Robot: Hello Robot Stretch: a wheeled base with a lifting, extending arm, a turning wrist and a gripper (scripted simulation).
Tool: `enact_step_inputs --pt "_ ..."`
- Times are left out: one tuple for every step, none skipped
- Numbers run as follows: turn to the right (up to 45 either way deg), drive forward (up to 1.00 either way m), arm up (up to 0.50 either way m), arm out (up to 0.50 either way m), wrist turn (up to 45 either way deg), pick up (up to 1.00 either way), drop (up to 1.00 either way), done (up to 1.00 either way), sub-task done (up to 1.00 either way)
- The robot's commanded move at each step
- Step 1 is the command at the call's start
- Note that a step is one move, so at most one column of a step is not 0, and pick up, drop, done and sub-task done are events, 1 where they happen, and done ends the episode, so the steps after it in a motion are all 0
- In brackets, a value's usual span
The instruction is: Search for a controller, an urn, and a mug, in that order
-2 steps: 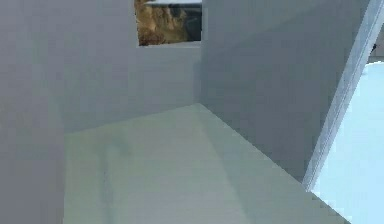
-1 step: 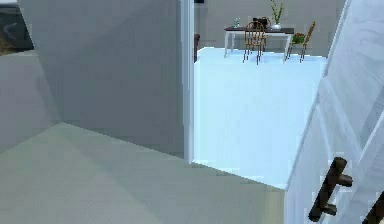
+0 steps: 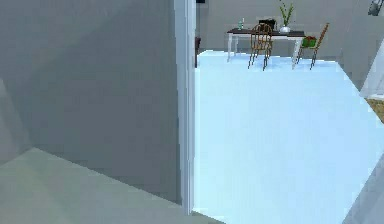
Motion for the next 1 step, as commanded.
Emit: enact_step_inputs --pt "15.0 0.0 0.0 0.0 0.0 0.0 0.0 0.0 0.0"
